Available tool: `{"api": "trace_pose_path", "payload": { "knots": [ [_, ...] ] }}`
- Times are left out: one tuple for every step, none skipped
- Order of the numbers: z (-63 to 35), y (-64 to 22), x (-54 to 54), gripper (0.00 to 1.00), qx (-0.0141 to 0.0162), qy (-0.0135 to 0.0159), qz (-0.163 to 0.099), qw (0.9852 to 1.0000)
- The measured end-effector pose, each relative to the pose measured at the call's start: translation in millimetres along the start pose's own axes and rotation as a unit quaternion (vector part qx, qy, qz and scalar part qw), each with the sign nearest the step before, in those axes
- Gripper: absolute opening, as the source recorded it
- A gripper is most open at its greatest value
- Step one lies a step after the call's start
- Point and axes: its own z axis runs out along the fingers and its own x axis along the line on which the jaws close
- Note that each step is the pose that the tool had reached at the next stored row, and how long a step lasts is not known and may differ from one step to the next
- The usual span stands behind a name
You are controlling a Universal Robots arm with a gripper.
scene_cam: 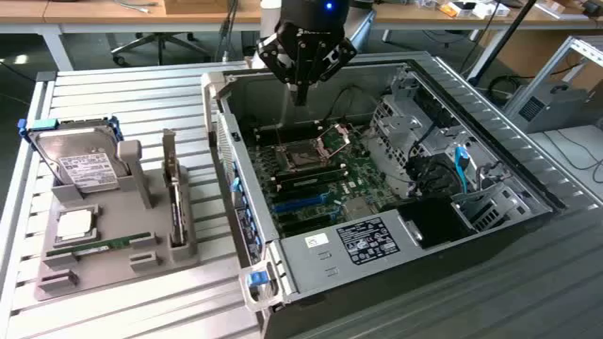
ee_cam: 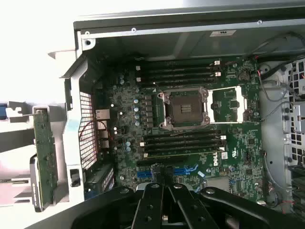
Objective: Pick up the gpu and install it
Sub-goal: 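Reach for the gpu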
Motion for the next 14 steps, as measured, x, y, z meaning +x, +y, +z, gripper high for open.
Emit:
{"api": "trace_pose_path", "payload": {
  "knots": [
    [0.0, 0.0, 0.0, 0.11, 0.0000, 0.0000, 0.000, 1.0000],
    [0.0, 0.0, 0.0, 0.11, 0.0000, 0.0000, 0.000, 1.0000],
    [0.0, 0.0, 0.0, 0.11, 0.0000, 0.0000, 0.000, 1.0000],
    [0.0, 0.0, 0.0, 0.11, 0.0000, 0.0000, 0.000, 1.0000],
    [0.0, 0.0, 0.0, 0.11, 0.0000, 0.0000, 0.000, 1.0000],
    [0.0, 0.0, 0.0, 0.11, 0.0000, 0.0000, 0.000, 1.0000],
    [0.0, 0.0, 0.0, 0.11, 0.0000, 0.0000, 0.000, 1.0000],
    [0.0, 0.0, 0.0, 0.11, 0.0000, 0.0000, 0.000, 1.0000],
    [0.0, 0.0, 0.0, 0.11, 0.0000, 0.0000, 0.000, 1.0000],
    [0.0, 0.0, 0.0, 0.11, 0.0000, 0.0000, 0.000, 1.0000],
    [0.0, 0.0, 0.0, 0.11, 0.0000, 0.0000, 0.000, 1.0000],
    [0.0, 0.0, 0.0, 0.11, 0.0000, 0.0000, 0.000, 1.0000],
    [0.0, 0.0, 0.1, 0.11, 0.0000, 0.0000, 0.000, 1.0000],
    [0.0, 0.0, 0.5, 0.11, 0.0000, -0.0001, 0.000, 1.0000]
  ]
}}
